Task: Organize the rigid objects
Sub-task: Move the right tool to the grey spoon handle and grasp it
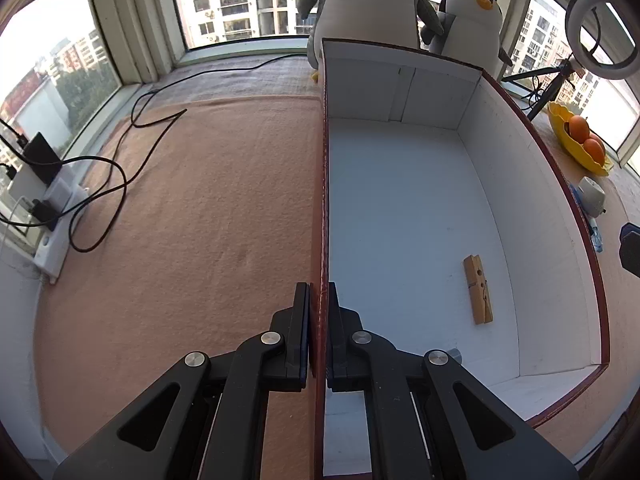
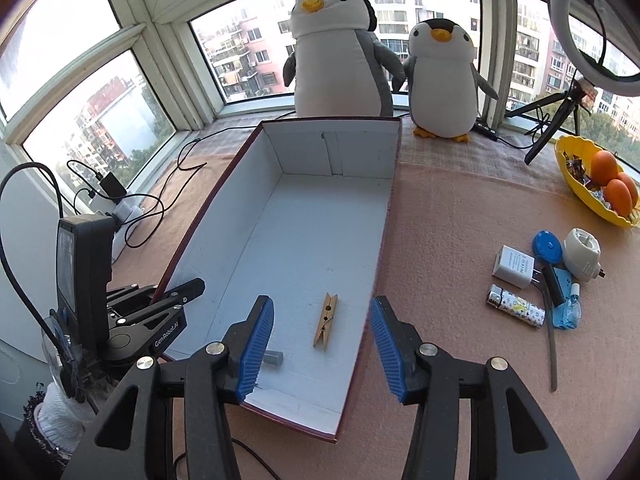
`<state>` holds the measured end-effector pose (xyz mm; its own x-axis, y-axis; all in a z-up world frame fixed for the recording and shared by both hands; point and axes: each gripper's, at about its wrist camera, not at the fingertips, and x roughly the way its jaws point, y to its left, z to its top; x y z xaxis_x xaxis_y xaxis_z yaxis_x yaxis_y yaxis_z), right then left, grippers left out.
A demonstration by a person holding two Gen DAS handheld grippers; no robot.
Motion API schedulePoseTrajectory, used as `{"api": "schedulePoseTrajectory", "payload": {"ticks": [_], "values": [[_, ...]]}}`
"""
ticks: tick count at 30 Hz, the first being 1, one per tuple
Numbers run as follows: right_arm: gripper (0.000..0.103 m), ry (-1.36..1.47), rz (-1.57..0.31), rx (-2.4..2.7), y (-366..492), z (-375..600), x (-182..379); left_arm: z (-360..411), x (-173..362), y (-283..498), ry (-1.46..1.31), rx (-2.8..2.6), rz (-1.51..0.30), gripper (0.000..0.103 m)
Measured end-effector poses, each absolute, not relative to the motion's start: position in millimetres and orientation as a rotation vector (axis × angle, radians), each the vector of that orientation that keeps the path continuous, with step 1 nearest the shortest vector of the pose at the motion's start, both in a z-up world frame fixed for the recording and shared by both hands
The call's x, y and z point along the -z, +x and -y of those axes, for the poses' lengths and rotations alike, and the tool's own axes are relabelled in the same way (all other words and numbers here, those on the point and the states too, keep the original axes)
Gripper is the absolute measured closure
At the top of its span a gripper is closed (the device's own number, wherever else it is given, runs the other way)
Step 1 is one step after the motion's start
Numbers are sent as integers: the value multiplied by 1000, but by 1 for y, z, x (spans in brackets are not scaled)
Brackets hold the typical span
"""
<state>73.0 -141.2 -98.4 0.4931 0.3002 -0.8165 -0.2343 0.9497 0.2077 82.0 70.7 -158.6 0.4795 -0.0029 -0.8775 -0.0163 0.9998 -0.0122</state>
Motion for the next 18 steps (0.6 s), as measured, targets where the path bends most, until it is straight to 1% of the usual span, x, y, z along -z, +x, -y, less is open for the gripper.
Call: {"api": "schedulePoseTrajectory", "payload": {"ticks": [7, 14, 18], "values": [[57, 139, -1012, -169, 79, 219, 110, -69, 157, 82, -4, -27, -1078, 98], [57, 168, -1081, 8, 83, 304, 148, -66, 158, 81, 4, -47, -1090, 98], [57, 164, -1121, 43, 88, 333, 166, -66, 159, 81, 9, -57, -1100, 97]]}}
